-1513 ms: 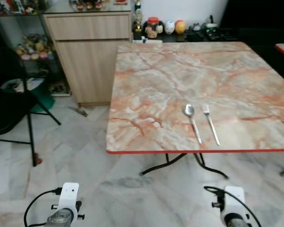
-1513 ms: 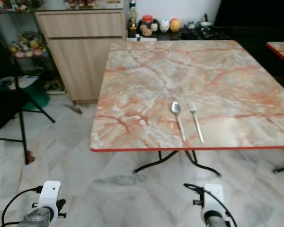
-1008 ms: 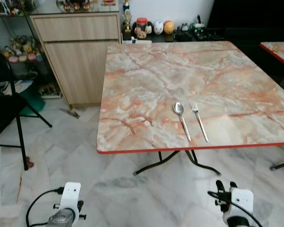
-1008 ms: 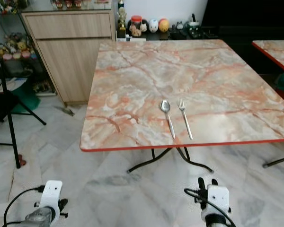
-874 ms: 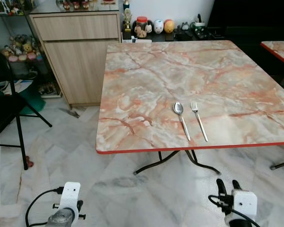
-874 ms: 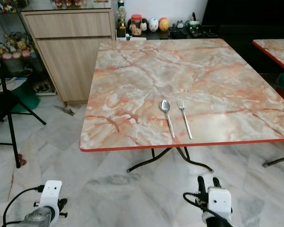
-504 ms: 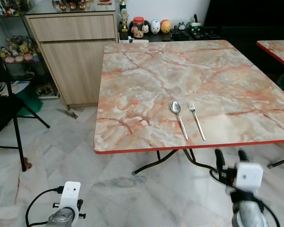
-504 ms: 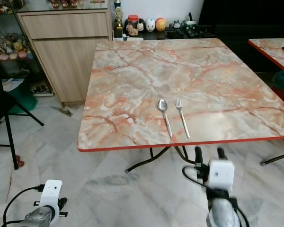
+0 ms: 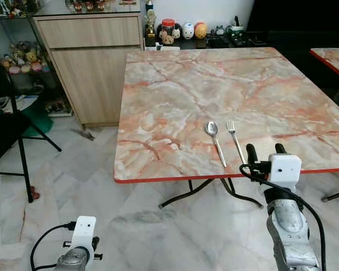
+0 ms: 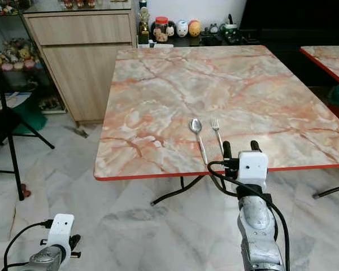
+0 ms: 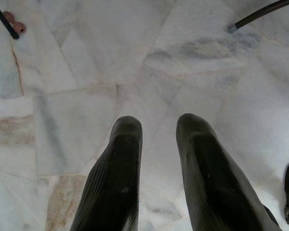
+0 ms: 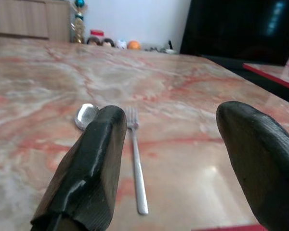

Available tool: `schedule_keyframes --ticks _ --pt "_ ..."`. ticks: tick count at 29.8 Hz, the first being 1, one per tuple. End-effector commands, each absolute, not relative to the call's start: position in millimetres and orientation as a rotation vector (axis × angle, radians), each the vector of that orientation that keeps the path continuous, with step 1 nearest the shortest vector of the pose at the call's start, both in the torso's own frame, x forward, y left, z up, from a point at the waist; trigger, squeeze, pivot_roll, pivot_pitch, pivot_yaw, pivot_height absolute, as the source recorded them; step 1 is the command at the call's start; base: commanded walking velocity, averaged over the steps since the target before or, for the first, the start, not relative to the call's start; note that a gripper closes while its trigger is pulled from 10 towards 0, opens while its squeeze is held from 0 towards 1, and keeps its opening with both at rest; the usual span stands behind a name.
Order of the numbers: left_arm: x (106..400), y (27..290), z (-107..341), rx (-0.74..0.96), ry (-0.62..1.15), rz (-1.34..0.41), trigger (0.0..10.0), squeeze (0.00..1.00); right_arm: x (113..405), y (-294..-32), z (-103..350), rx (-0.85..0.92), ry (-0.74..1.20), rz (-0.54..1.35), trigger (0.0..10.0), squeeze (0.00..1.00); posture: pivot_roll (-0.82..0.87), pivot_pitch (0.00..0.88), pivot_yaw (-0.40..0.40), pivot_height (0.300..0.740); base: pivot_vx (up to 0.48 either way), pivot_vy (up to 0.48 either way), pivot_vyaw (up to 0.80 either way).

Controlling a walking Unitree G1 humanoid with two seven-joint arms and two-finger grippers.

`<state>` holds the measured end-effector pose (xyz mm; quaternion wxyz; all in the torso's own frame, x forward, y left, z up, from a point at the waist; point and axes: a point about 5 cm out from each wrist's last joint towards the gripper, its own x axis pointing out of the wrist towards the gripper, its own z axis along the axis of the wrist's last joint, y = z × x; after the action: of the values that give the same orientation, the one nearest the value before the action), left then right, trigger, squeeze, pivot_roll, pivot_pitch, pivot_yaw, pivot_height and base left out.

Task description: Setting the table

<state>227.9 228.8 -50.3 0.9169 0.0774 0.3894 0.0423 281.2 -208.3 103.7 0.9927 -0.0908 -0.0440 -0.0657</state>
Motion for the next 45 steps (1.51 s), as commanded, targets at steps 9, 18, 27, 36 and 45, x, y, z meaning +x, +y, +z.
schedule_keyframes --ticks 9,18,27,36,45 --pt "227 230 -51 0.193 0.823 0.069 10.0 0.00 282 -218 100 -0.170 -0.042 -0.197 10.0 0.00 -0.01 0.000 0.001 0.740 0.180 0.000 0.00" --pt "227 229 -51 0.194 0.827 0.061 10.0 0.00 285 -212 102 -0.168 -0.043 -0.180 10.0 0.00 0.00 0.000 -0.003 0.740 0.318 0.000 0.00" --pt "227 229 -52 0.205 0.827 0.061 10.0 0.00 285 -216 103 -0.173 -0.045 -0.191 10.0 0.00 0.00 0.000 -0.003 0.740 0.318 0.000 0.00" --pt "226 229 -52 0.212 0.828 0.052 10.0 0.00 282 -216 101 -0.173 -0.038 -0.191 10.0 0.00 0.00 0.000 -0.001 0.740 0.000 0.000 0.00" --pt "226 229 -52 0.212 0.830 0.049 10.0 0.00 279 -230 95 -0.189 0.053 -0.167 10.0 0.00 -0.01 0.000 0.002 0.740 0.000 0.000 0.00"
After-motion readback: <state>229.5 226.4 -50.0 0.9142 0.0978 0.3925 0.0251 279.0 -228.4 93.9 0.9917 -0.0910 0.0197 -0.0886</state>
